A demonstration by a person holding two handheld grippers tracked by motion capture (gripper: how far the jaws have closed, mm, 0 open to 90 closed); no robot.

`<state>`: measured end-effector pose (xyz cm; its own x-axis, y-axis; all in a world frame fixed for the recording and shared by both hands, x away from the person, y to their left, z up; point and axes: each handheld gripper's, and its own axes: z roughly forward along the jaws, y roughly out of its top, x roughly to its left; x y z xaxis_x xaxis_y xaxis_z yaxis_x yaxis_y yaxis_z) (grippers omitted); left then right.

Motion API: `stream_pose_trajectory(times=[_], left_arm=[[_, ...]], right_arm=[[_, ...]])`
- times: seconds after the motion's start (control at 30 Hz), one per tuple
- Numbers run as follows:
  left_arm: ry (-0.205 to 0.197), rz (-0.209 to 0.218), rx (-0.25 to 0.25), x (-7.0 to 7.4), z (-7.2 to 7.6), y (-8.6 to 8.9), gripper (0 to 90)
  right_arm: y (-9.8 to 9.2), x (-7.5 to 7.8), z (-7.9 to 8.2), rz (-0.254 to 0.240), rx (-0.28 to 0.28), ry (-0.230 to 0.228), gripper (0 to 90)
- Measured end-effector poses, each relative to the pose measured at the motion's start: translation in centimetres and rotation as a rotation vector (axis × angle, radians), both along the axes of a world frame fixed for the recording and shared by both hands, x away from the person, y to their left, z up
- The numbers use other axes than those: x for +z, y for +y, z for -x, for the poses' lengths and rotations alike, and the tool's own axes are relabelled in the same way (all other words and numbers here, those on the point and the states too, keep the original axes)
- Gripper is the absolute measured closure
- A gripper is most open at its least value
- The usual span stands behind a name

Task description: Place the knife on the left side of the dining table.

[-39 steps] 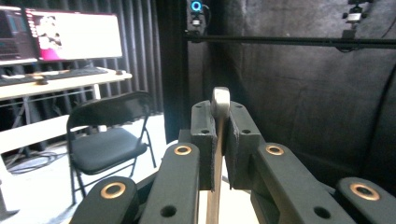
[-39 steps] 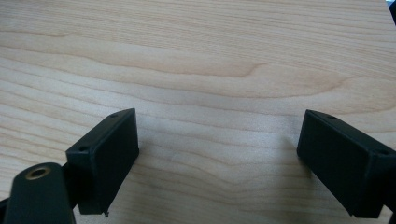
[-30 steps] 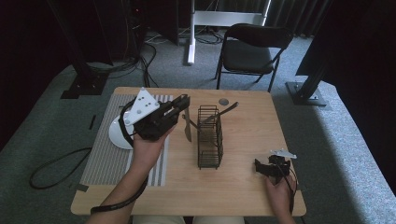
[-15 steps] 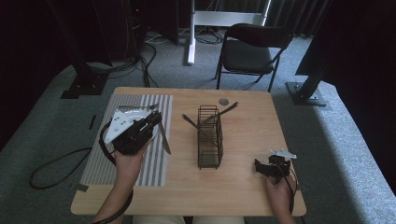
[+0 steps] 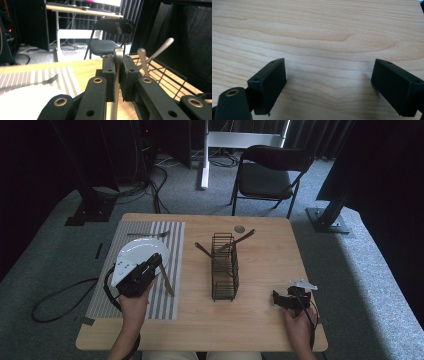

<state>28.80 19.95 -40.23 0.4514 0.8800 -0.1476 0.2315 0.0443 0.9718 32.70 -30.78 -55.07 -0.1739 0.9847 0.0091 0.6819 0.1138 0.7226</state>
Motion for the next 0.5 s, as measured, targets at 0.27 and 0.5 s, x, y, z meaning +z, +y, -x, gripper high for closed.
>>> stream_pose_trajectory(times=[0.27,0.5], left_arm=[[0.010,0.057,0.016,-1.8,-0.1,0.9,84.0],[0.010,0.106,0.042,-2.4,0.1,2.4,83.7]], right_arm=[[0.0,0.0,0.0,-0.001,-0.001,0.000,11.7],[0.0,0.0,0.0,-0.001,-0.003,0.000,11.7]])
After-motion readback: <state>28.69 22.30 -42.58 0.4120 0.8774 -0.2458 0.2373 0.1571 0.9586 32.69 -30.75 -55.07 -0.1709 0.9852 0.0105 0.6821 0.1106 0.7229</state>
